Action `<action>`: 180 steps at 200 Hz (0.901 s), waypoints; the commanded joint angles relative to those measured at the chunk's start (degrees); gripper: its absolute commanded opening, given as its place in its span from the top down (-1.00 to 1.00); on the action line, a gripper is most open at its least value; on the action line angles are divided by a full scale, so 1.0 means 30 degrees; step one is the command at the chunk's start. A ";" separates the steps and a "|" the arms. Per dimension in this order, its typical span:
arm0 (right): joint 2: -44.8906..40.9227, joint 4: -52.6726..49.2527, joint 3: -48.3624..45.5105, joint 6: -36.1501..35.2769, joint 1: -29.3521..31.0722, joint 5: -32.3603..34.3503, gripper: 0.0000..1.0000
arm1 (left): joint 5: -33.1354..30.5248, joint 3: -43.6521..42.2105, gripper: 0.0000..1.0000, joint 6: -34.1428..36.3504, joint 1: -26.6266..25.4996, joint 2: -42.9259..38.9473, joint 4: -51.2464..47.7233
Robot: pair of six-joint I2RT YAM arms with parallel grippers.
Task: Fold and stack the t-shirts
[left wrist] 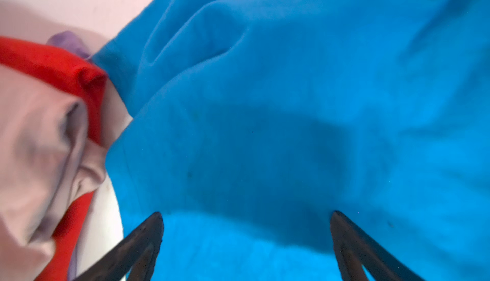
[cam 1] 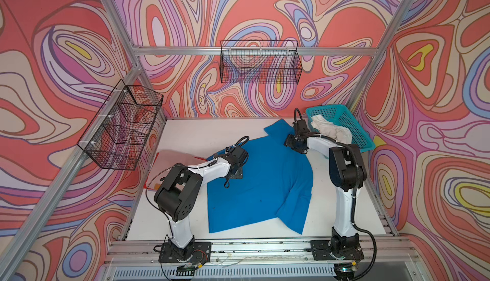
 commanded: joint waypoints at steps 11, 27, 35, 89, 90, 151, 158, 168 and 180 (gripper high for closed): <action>-0.0224 -0.1130 -0.1016 0.0058 -0.0171 0.1071 -0.48 | -0.0737 0.2349 -1.00 0.1117 0.0179 0.2082 -0.1126; -0.1022 -0.1164 -0.1494 0.0126 -0.0137 0.1317 -0.48 | -0.0746 0.3082 -1.00 0.1524 0.0266 0.2556 -0.0897; -0.1511 -0.1105 -0.1885 0.0235 -0.0120 0.1153 -0.48 | -0.0549 0.3488 -1.00 0.1713 0.0302 0.2798 -0.0874; -0.6232 -0.0157 -0.5688 0.0492 0.2479 0.0196 -0.50 | -0.0412 0.4383 -1.00 0.3090 0.0707 0.1367 -0.0187; -0.6308 -0.0137 -0.5774 0.0505 0.2528 0.0156 -0.50 | -0.0395 0.4360 -1.00 0.3074 0.0736 0.1284 -0.0175; -1.0289 0.1482 -0.9523 0.0733 0.6099 -0.2164 -0.51 | 0.2036 0.3931 -1.00 0.1992 0.4196 -0.0623 -0.0520; -1.0637 0.1978 -1.0105 0.0886 0.6515 -0.2706 -0.50 | 0.2228 0.3978 -1.00 0.1677 0.4460 -0.0420 -0.0566; -1.0957 0.2370 -1.0738 0.1066 0.6997 -0.3176 -0.50 | 0.2728 0.4070 -1.00 0.1350 0.4863 -0.0097 -0.0519; -1.1333 0.2819 -1.1434 0.1270 0.7843 -0.3473 -0.50 | 0.3070 0.4281 -1.00 0.0901 0.5208 0.0379 -0.0528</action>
